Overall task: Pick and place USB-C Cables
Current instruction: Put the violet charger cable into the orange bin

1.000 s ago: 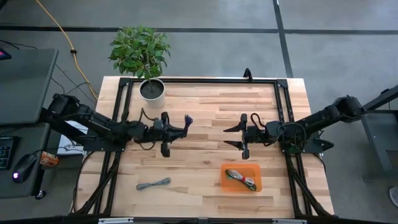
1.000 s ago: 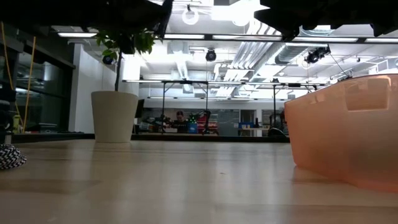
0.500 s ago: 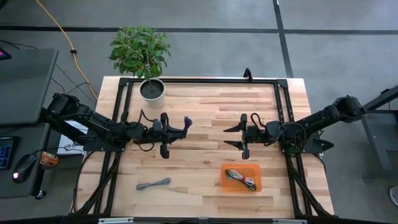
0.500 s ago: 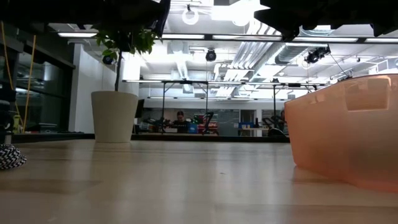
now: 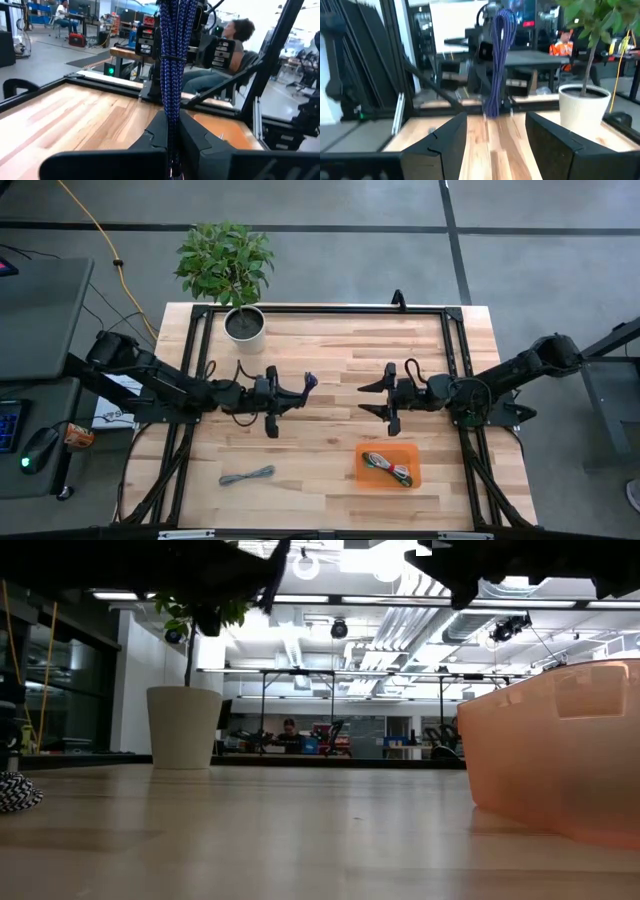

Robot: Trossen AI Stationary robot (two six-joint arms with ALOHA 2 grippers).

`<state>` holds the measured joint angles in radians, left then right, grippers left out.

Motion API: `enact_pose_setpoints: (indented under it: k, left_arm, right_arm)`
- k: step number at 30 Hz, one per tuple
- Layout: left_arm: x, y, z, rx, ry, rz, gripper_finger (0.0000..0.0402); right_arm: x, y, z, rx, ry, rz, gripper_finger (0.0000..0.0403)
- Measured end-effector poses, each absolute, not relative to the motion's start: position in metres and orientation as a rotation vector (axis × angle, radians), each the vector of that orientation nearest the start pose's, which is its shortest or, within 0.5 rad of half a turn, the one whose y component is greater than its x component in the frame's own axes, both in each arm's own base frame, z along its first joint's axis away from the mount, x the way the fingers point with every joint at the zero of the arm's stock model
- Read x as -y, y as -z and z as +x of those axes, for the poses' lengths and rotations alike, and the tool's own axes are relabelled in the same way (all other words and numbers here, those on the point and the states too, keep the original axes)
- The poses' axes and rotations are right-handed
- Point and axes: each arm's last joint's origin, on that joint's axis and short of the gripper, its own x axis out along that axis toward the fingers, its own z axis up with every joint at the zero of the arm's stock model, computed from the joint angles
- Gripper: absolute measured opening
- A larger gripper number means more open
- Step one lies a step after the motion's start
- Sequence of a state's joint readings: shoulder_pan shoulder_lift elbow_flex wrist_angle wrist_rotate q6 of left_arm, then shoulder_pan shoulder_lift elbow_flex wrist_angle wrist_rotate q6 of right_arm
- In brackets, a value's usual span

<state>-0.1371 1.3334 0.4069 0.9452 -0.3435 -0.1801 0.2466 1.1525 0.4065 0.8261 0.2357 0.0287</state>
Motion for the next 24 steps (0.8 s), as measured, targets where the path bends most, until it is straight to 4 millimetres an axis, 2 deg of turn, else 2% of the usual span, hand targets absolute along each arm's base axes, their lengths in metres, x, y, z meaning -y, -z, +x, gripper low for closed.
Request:
enact_pose_setpoints:
  k: [5, 8, 13, 18, 24]
  left_arm:
    - [0.028, -0.2, 0.272, 0.038, -0.178, -0.186, 0.0]
    - [0.031, -0.2, 0.29, 0.035, -0.178, -0.196, 0.0]
    - [0.034, -0.198, 0.314, 0.029, -0.185, -0.209, 0.0]
    - [0.032, -0.199, 0.321, 0.038, -0.191, -0.219, 0.0]
    - [0.034, -0.201, 0.322, 0.038, -0.147, -0.237, 0.0]
  right_arm:
    - [-0.052, -0.221, 0.235, 0.105, -0.011, 0.056, 0.0211]
    - [-0.052, -0.215, 0.246, 0.079, 0.0, 0.101, 0.0238]
    - [-0.056, -0.216, 0.27, 0.066, 0.001, 0.112, 0.0287]
    - [-0.064, -0.223, 0.284, 0.072, -0.024, 0.058, 0.0314]
    - [-0.064, -0.227, 0.291, 0.051, 0.005, 0.055, 0.0317]
